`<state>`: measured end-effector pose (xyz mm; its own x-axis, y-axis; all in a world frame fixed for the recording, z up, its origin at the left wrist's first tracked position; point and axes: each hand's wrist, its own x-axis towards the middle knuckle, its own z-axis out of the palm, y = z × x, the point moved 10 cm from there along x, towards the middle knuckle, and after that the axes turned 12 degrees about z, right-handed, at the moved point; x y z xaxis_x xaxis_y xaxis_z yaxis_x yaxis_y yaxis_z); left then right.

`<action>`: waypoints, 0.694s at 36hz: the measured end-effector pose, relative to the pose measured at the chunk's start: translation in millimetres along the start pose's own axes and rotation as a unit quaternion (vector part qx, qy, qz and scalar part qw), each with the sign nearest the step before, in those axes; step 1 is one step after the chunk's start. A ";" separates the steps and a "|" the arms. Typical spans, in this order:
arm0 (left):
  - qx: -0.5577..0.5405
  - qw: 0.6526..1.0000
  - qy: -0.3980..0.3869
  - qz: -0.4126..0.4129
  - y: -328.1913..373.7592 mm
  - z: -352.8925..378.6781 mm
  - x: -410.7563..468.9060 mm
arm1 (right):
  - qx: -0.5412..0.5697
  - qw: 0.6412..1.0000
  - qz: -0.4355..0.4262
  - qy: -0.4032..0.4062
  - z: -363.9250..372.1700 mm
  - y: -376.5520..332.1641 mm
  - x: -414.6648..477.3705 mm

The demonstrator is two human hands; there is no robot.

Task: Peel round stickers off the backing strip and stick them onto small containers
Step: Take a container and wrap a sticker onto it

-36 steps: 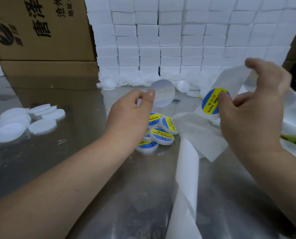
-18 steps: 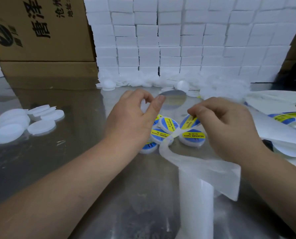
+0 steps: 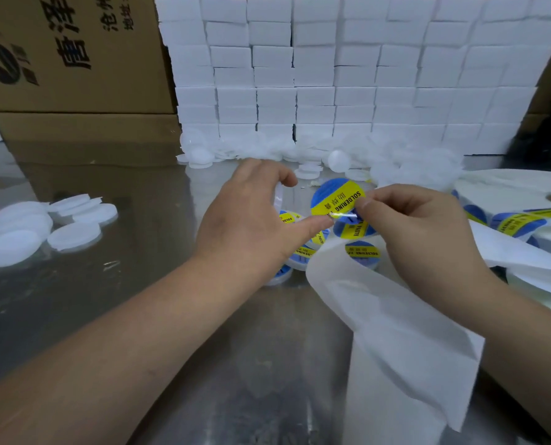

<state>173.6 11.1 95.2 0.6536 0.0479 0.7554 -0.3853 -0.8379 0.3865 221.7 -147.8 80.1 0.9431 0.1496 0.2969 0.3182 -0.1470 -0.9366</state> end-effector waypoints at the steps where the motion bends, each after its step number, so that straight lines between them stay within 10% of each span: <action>1: 0.009 1.000 -0.008 0.003 -1.4 3.4 0.1 | 0.001 1.000 0.002 0.000 0.5 0.3 0.1; 5: 0.032 0.999 -0.005 -0.029 -17.3 6.1 1.3 | 0.024 0.998 -0.010 0.049 -14.5 -2.0 1.2; 12: -0.260 0.953 0.062 -0.144 -29.1 8.0 -3.3 | 0.039 0.998 -0.002 -0.043 9.5 -0.5 -2.2; 25: -0.581 0.771 0.020 -0.261 -21.4 44.6 -11.6 | 0.025 0.990 -0.004 -0.136 29.2 -1.6 -10.0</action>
<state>203.3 4.3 54.5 0.9054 0.2499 0.3433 -0.4153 0.3526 0.8386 208.9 -120.5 73.2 0.8776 0.4087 0.2504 0.3144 -0.0965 -0.9444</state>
